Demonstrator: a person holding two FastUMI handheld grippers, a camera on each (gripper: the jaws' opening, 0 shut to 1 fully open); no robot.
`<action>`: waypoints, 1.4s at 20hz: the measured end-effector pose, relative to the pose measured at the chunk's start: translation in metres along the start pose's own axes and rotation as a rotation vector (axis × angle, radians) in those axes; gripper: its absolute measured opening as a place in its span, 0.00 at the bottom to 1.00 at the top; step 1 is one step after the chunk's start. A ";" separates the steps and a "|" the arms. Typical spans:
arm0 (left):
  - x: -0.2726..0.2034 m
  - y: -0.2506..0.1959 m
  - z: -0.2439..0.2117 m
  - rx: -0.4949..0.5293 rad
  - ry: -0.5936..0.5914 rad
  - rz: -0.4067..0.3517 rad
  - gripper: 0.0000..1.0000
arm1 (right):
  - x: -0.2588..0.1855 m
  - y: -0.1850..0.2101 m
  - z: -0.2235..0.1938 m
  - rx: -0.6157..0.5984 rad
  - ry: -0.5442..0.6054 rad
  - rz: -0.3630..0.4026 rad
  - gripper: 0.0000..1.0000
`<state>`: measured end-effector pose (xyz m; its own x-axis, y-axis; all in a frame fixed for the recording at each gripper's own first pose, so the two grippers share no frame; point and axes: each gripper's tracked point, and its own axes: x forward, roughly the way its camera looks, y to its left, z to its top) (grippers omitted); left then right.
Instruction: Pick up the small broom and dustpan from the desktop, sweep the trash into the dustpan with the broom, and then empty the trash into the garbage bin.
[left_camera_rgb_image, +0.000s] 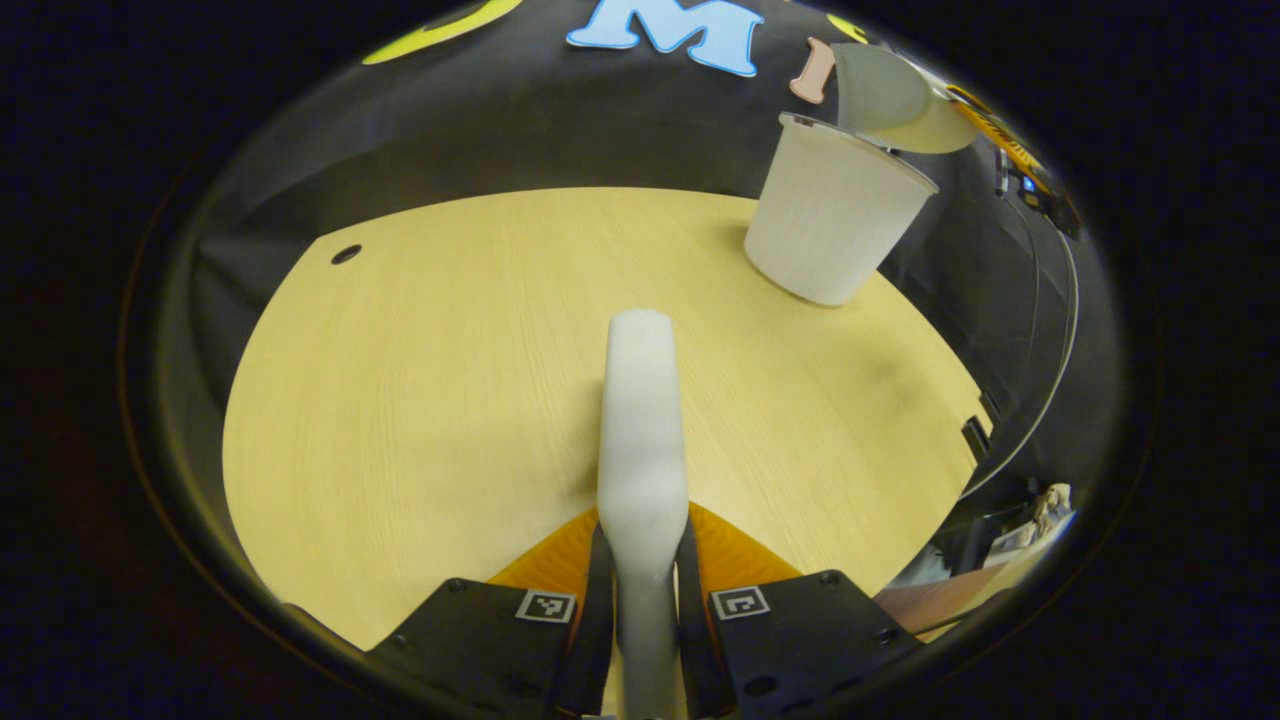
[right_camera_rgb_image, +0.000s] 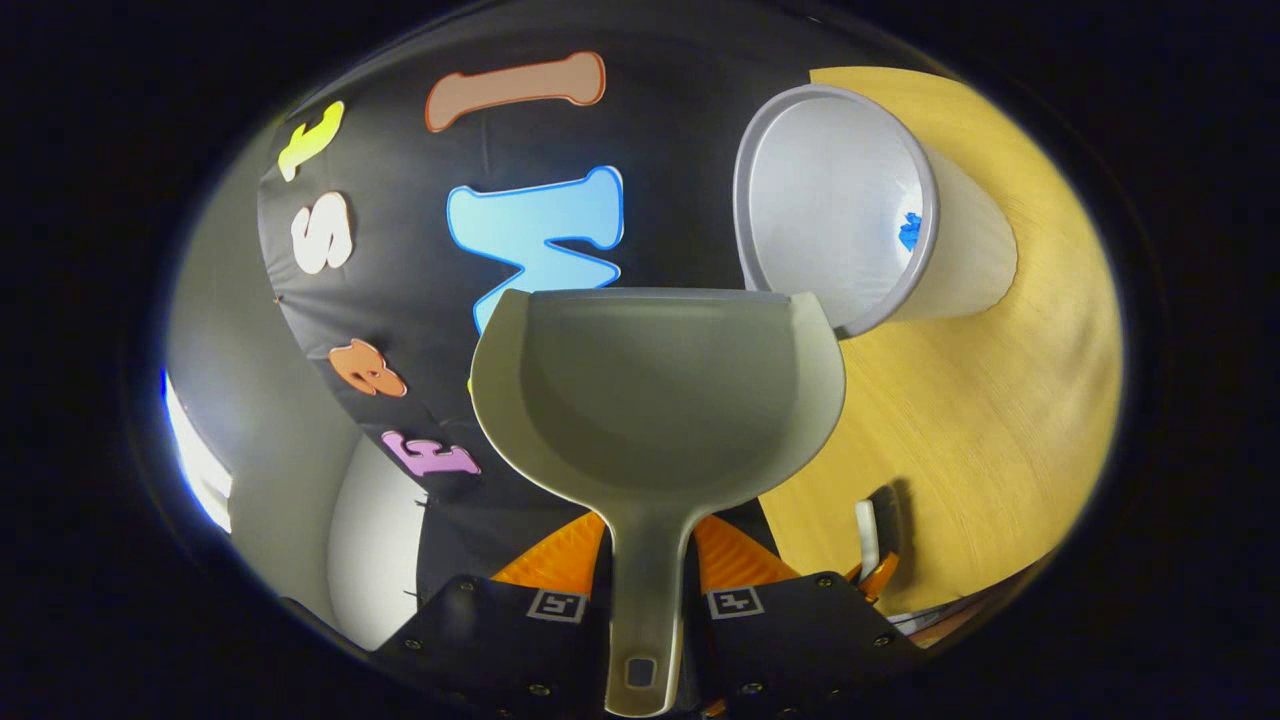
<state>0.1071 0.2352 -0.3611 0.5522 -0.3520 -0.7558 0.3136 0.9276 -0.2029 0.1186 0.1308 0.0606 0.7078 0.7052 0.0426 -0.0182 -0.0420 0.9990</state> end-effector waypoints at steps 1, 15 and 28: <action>0.000 0.003 0.000 -0.009 0.000 0.009 0.35 | 0.002 -0.001 -0.012 -0.038 0.019 -0.013 0.29; 0.006 0.045 -0.012 -0.107 0.015 0.123 0.38 | 0.023 -0.091 -0.097 -0.339 0.156 -0.303 0.29; 0.011 0.061 -0.010 -0.088 0.031 0.173 0.37 | 0.035 -0.257 -0.099 -0.663 0.089 -0.825 0.30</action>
<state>0.1244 0.2890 -0.3875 0.5679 -0.1836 -0.8024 0.1468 0.9818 -0.1207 0.0777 0.2361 -0.1927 0.6232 0.3897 -0.6781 0.0434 0.8484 0.5276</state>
